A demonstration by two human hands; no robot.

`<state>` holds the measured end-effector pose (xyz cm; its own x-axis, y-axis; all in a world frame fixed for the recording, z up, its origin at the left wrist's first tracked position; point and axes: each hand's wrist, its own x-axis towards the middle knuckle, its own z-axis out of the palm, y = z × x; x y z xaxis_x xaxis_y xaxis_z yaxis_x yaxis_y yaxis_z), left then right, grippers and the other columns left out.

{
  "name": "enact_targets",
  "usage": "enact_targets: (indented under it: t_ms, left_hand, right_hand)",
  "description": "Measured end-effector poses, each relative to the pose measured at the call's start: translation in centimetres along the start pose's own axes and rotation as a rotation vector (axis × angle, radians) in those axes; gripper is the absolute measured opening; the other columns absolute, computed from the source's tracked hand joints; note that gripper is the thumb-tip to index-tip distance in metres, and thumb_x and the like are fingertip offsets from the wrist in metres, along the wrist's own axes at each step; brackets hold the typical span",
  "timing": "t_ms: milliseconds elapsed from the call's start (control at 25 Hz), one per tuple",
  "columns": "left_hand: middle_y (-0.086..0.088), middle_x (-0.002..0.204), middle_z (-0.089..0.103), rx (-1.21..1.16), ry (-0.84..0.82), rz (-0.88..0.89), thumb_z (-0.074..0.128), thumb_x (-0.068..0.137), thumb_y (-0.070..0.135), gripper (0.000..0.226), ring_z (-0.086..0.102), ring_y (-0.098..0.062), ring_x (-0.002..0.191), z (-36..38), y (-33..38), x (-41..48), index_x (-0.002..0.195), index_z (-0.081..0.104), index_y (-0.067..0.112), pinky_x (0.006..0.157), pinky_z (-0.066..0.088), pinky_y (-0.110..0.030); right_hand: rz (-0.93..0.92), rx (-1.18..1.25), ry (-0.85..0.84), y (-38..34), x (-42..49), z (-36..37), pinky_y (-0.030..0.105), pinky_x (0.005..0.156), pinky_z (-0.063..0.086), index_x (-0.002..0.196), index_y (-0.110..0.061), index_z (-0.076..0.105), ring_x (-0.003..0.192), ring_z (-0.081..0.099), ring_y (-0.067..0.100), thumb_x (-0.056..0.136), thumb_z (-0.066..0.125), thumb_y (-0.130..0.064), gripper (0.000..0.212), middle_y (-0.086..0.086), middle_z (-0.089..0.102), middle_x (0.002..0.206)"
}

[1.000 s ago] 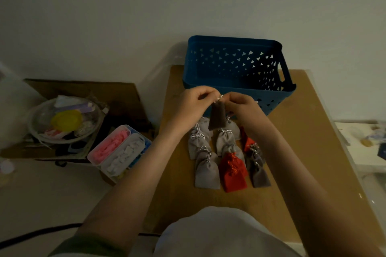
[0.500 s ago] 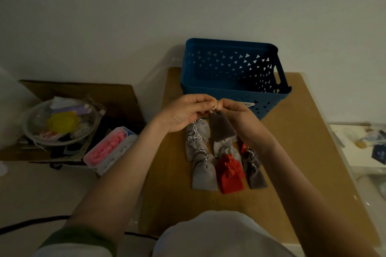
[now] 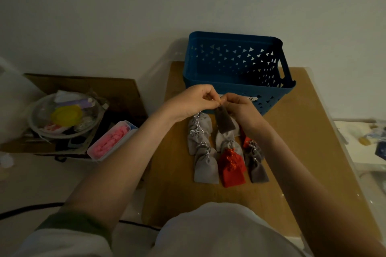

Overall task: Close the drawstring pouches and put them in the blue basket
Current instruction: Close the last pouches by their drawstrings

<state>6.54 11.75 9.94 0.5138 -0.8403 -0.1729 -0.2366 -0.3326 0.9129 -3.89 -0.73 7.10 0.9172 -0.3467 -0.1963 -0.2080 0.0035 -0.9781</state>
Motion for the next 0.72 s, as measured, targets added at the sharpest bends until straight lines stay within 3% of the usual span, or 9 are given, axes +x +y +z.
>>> enact_targets:
  t_ms: [120,200,280,360,520,720]
  left_hand:
    - [0.009,0.078,0.049,0.376,0.053,0.047,0.059,0.089,0.009,0.010,0.047,-0.002,0.069,0.3,-0.2,0.2,0.095,0.052,0.014,0.058,0.037,-0.012]
    - [0.005,0.085,0.050,0.593,0.078,0.110,0.052,0.090,0.007,0.012,0.047,-0.013,0.081,1.1,-0.5,0.4,0.100,0.047,0.011,0.062,0.034,-0.019]
    - [-0.007,0.098,0.054,0.757,0.156,0.140,0.047,0.091,0.004,0.014,0.045,-0.022,0.095,2.4,-0.9,0.6,0.105,0.047,0.006,0.072,0.034,-0.025]
    - [-0.014,0.099,0.055,0.881,0.291,0.238,0.046,0.091,0.000,0.014,0.044,-0.026,0.093,3.3,-1.5,0.6,0.104,0.049,0.003,0.074,0.033,-0.027]
    - [-0.016,0.084,0.057,0.799,0.442,0.505,0.040,0.086,0.008,0.017,0.050,-0.029,0.077,3.6,-2.1,-0.1,0.092,0.053,-0.002,0.068,0.035,-0.027]
    - [-0.008,0.093,0.050,0.560,0.456,0.459,0.051,0.092,0.002,0.015,0.048,-0.020,0.087,3.9,-1.5,-0.7,0.105,0.052,-0.005,0.073,0.035,-0.016]
  right_hand:
    - [-0.054,-0.281,0.089,0.8,0.5,0.3,0.032,0.067,0.040,0.072,-0.013,0.059,0.067,0.050,0.015,0.093,0.051,-0.006,0.023,0.002,0.054,0.068]
    - [-0.102,-0.477,0.137,1.2,0.8,0.5,0.035,0.071,0.043,0.075,-0.009,0.060,0.071,0.053,0.018,0.093,0.053,-0.010,0.020,0.001,0.056,0.069]
    - [-0.121,-0.537,0.177,1.5,1.1,0.7,0.040,0.075,0.046,0.077,-0.005,0.062,0.074,0.058,0.023,0.093,0.053,-0.013,0.020,0.006,0.061,0.071]
    - [-0.084,-0.428,0.194,1.6,1.2,0.8,0.039,0.072,0.049,0.081,-0.003,0.064,0.074,0.061,0.024,0.095,0.051,-0.016,0.022,0.012,0.064,0.076]
    - [0.013,0.103,0.055,1.3,0.6,-0.2,0.023,0.056,0.049,0.099,-0.001,0.060,0.063,0.060,0.014,0.103,0.038,-0.018,0.028,0.009,0.061,0.073]
    - [-0.074,0.034,-0.023,1.4,0.4,-0.9,0.025,0.060,0.050,0.091,-0.008,0.064,0.065,0.060,0.015,0.097,0.052,-0.011,0.013,0.007,0.063,0.070]
